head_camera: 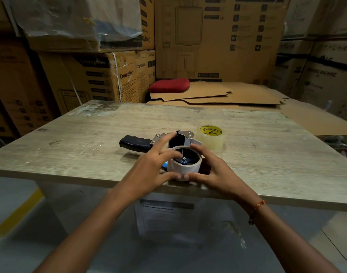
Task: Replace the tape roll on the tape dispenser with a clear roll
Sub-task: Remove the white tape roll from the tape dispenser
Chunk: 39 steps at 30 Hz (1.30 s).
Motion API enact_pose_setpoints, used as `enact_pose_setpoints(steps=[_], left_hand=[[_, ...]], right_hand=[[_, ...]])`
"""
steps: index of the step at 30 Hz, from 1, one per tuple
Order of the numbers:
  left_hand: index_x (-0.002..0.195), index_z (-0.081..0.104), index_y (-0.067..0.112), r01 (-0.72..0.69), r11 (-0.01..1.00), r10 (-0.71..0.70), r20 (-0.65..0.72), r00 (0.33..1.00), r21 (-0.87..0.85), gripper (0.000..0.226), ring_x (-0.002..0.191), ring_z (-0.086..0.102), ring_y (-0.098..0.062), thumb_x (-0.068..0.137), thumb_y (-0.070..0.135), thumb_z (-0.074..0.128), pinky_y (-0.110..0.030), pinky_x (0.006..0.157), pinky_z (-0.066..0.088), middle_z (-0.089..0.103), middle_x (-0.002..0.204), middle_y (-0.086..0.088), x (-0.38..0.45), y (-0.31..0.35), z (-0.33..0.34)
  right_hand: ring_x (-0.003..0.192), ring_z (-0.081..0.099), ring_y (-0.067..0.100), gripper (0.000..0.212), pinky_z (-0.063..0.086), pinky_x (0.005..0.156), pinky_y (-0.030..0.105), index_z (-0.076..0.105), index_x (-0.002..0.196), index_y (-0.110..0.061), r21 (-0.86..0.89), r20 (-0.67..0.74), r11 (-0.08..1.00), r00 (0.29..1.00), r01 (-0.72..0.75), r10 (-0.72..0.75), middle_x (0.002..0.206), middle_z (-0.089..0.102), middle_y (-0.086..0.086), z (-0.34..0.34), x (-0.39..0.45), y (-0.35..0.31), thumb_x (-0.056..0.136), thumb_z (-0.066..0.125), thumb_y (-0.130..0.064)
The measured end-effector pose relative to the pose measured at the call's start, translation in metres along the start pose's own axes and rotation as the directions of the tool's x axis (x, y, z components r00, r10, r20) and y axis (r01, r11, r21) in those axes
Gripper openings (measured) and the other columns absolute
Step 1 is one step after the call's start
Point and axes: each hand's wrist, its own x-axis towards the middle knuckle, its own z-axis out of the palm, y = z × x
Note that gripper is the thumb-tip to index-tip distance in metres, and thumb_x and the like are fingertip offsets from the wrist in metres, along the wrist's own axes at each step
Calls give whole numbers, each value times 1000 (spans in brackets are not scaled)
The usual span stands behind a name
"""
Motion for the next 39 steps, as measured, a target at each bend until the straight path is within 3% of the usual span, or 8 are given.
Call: enact_pose_setpoints(steps=[4, 8, 13, 20, 23, 27, 32, 39], left_hand=[[151, 35, 22, 227, 922, -251, -36, 967, -313, 93, 140, 37, -5, 73, 45, 81, -27, 113, 39, 21, 162, 11, -11, 5, 14], [153, 31, 18, 185, 962, -195, -32, 980, -201, 101, 142, 29, -5, 71, 52, 79, -33, 115, 36, 28, 158, 7, -1, 14, 29], [156, 6, 32, 260, 919, -283, -38, 958, -298, 122, 130, 43, -3, 65, 44, 87, -13, 98, 37, 42, 149, 7, -2, 16, 38], [153, -16, 41, 257, 952, -257, 25, 966, -164, 131, 125, 55, -17, 65, 60, 79, -32, 95, 49, 50, 146, 4, -1, 19, 33], [151, -20, 41, 269, 947, -274, -3, 962, -173, 135, 122, 58, -19, 62, 64, 79, -35, 93, 51, 53, 144, 4, -2, 21, 35], [155, -11, 35, 327, 913, -332, 24, 943, -244, 137, 120, 58, -13, 60, 61, 83, -23, 91, 47, 57, 140, 8, -3, 16, 32], [144, 36, 32, 326, 918, -322, 56, 945, -225, 105, 116, 61, -11, 52, 65, 76, -30, 94, 50, 64, 128, 9, 0, 15, 27], [129, 42, 34, 303, 938, -306, 14, 952, -169, 78, 105, 64, -11, 66, 63, 77, -24, 75, 42, 68, 115, 14, 2, 21, 26]], right_hand=[[130, 53, 2, 93, 46, 109, 27, 39, 151, -25, 28, 7, 999, 999, -31, 31, 148, 51, -8, -1, -1, -2, 72, 84, -46], [121, 59, 0, 82, 51, 99, 22, 44, 141, -33, 140, 11, 987, 997, -75, 74, 135, 58, -14, -3, 0, -5, 72, 86, -45], [113, 66, 5, 63, 54, 91, 25, 54, 132, -27, 200, 10, 976, 997, -83, 83, 125, 67, -8, -1, 2, -5, 77, 85, -27], [105, 71, 15, 73, 58, 79, 31, 58, 130, -22, 254, -68, 964, 993, -74, 94, 118, 73, -2, 2, 1, -1, 66, 91, -35], [106, 71, 13, 68, 59, 88, 34, 61, 126, -22, 267, -97, 961, 991, -66, 95, 115, 74, -2, 4, 0, -2, 66, 92, -30], [107, 71, 11, 68, 58, 89, 31, 61, 124, -26, 293, -116, 954, 988, -65, 103, 116, 74, -5, 7, -1, -2, 64, 93, -29], [109, 70, 11, 66, 58, 84, 25, 58, 128, -17, 334, -59, 940, 995, -61, 86, 118, 73, -1, 1, -6, -4, 71, 88, -7], [118, 66, 12, 64, 54, 95, 26, 60, 128, -22, 341, -95, 940, 995, -5, 39, 123, 71, -2, 3, -7, -5, 70, 86, -15]])
